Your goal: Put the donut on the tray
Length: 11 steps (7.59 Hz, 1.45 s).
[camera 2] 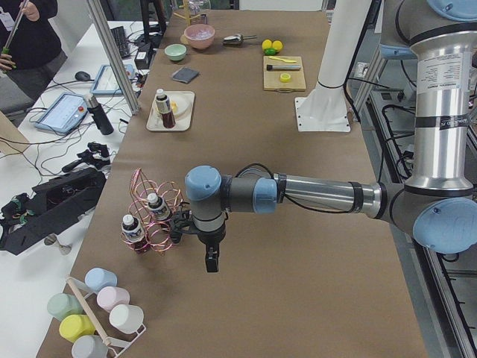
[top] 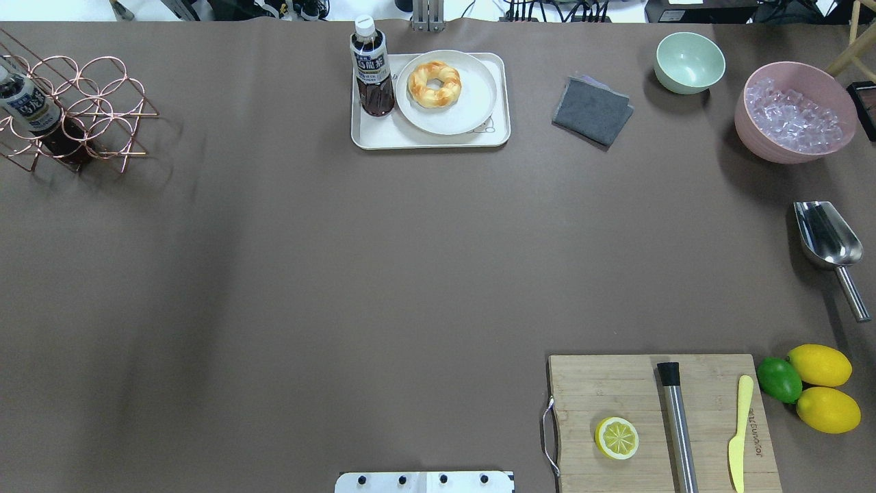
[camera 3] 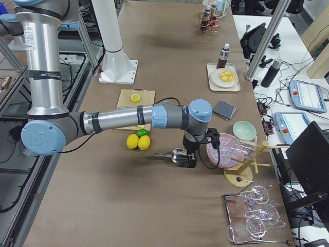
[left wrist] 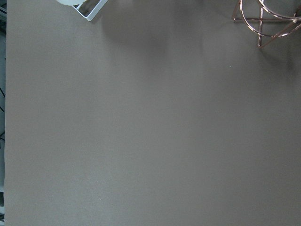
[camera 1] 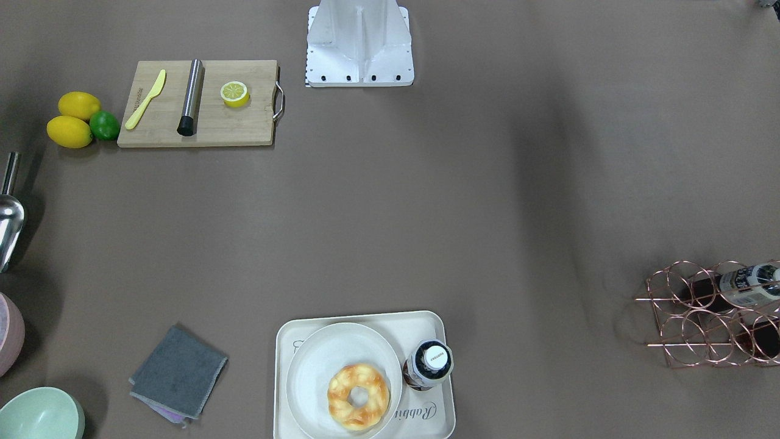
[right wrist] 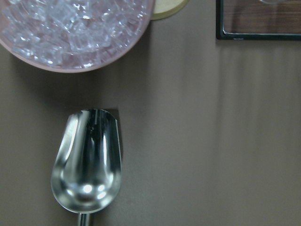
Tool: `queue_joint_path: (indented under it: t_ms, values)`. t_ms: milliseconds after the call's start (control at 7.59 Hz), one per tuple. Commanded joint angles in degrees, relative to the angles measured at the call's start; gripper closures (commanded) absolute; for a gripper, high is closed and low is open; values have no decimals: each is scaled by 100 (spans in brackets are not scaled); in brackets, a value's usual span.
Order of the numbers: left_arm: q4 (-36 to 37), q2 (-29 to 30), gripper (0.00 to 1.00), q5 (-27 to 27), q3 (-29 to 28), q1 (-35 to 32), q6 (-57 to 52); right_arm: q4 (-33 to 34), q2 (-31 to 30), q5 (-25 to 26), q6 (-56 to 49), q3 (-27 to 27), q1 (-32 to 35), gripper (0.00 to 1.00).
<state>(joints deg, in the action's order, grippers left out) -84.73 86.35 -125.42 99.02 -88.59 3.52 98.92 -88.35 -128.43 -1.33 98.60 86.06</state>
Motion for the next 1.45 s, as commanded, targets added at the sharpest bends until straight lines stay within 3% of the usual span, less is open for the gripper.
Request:
queue_joint_path:
  t_ms: [0,1318]
  values:
    - [0,57,2,8,-15,9,0,356,11,46,-447,-426,340,0]
    - [-35,49,2,52,38,0,0,347,-15,-104,-386,-570,534,0]
